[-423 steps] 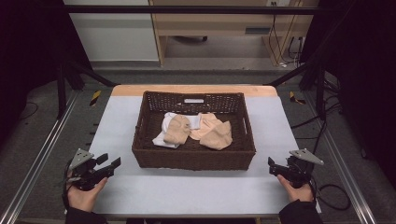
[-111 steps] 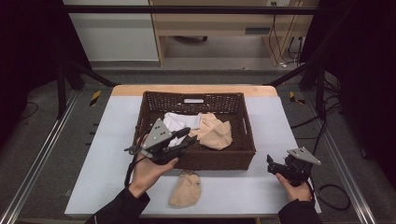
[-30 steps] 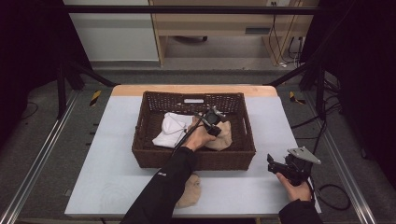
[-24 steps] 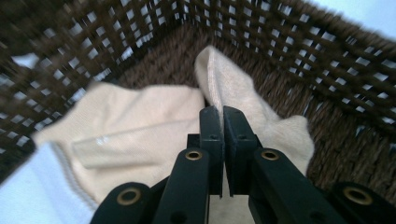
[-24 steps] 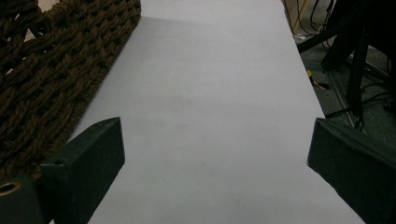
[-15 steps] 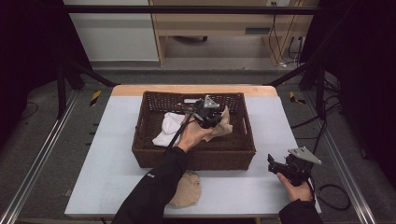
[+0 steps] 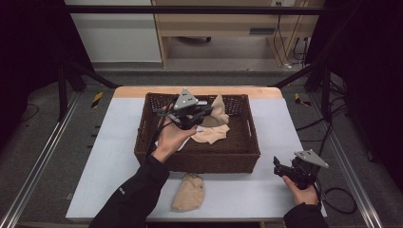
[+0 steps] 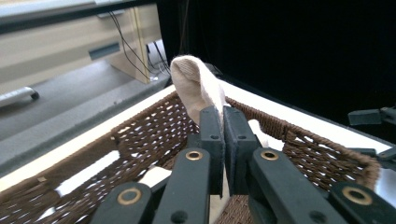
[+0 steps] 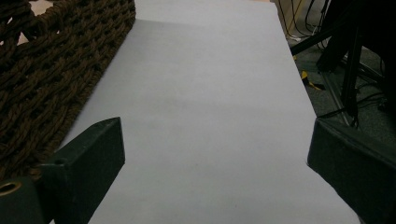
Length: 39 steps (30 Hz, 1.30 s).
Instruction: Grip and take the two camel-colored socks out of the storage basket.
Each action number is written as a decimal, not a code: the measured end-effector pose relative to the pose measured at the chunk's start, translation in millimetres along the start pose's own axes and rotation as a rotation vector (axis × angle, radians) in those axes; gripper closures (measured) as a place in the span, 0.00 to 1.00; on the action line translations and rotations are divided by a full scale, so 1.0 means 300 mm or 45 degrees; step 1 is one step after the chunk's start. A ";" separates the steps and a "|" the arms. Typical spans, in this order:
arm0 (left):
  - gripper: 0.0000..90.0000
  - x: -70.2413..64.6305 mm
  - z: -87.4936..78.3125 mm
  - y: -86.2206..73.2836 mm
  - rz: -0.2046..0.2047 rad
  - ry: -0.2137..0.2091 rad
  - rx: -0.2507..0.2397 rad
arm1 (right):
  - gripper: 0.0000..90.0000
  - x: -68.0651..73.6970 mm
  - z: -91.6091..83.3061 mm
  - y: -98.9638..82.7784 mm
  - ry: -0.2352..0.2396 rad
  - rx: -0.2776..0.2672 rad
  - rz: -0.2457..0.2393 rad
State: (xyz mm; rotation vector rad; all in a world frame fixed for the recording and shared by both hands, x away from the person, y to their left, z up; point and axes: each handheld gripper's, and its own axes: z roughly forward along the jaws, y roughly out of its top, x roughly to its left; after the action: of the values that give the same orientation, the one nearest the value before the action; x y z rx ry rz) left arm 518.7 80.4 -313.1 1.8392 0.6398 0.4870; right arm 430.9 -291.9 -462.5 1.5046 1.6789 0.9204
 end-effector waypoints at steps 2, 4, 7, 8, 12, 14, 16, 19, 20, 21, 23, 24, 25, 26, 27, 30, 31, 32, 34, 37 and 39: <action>0.96 -0.001 -0.040 -0.001 -0.008 0.002 -0.022 | 0.05 0.000 0.000 0.000 -0.002 0.000 0.000; 0.96 -0.005 -0.085 -0.004 -0.005 0.009 -0.041 | 0.05 -0.002 -0.002 0.000 -0.007 -0.004 -0.004; 0.96 -0.013 -0.139 -0.006 -0.002 0.010 -0.075 | 0.05 -0.004 -0.005 -0.001 -0.012 -0.008 0.002; 0.96 -0.015 -0.159 -0.007 0.000 0.013 -0.088 | 0.05 -0.005 -0.006 -0.001 -0.014 -0.008 0.001; 0.96 -0.025 -0.238 -0.008 0.018 0.018 -0.121 | 0.05 -0.007 -0.006 -0.001 -0.019 -0.007 0.001; 0.96 -0.030 -0.275 -0.010 0.012 0.013 -0.139 | 0.05 -0.007 -0.006 -0.002 -0.025 -0.007 0.001; 0.96 -0.035 -0.309 -0.018 0.005 0.009 -0.151 | 0.05 -0.008 -0.007 -0.002 -0.026 -0.009 -0.002; 0.96 -0.044 -0.351 -0.037 -0.006 -0.005 -0.166 | 0.05 -0.008 -0.007 -0.003 -0.027 -0.009 -0.001; 0.96 -0.047 -0.363 -0.045 -0.010 -0.009 -0.168 | 0.05 -0.009 -0.007 -0.003 -0.027 -0.006 0.002; 0.96 -0.051 -0.374 -0.054 -0.010 -0.015 -0.168 | 0.05 -0.009 -0.006 -0.004 -0.026 -0.002 0.006; 0.96 -0.057 -0.394 -0.072 -0.006 -0.029 -0.169 | 0.05 -0.008 -0.006 -0.004 -0.024 -0.002 0.002; 0.96 -0.061 -0.404 -0.080 -0.006 -0.034 -0.169 | 0.05 -0.008 -0.006 -0.004 -0.025 -0.003 0.000; 0.96 -0.065 -0.413 -0.089 -0.007 -0.039 -0.172 | 0.05 -0.008 -0.007 -0.003 -0.025 -0.004 0.000; 0.96 -0.069 -0.423 -0.097 -0.003 -0.042 -0.175 | 0.05 -0.007 -0.008 -0.002 -0.024 -0.006 0.002; 0.96 -0.072 -0.433 -0.105 -0.007 -0.047 -0.178 | 0.05 -0.006 -0.008 -0.002 -0.025 -0.007 0.000; 0.96 -0.079 -0.457 -0.132 -0.017 -0.053 -0.186 | 0.05 -0.003 -0.006 -0.002 -0.020 -0.002 -0.004; 0.96 -0.082 -0.463 -0.143 -0.020 -0.054 -0.185 | 0.05 -0.003 -0.005 -0.002 -0.018 -0.001 -0.005; 0.96 -0.085 -0.469 -0.156 -0.023 -0.057 -0.181 | 0.05 -0.002 -0.005 -0.001 -0.018 -0.004 -0.007; 0.96 -0.092 -0.481 -0.182 -0.027 -0.064 -0.175 | 0.05 -0.001 -0.007 0.000 -0.017 -0.007 -0.009; 0.96 -0.102 -0.501 -0.213 -0.037 -0.075 -0.175 | 0.05 0.002 -0.008 0.000 -0.012 -0.008 -0.004; 0.96 -0.110 -0.515 -0.227 -0.038 -0.083 -0.180 | 0.05 0.002 -0.007 0.000 -0.011 -0.006 -0.007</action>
State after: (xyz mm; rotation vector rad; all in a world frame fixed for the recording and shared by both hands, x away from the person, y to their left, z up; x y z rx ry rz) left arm 386.4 189.8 -325.7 1.7032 0.5736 0.4398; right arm 429.0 -291.2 -461.5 1.4982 1.6727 0.9132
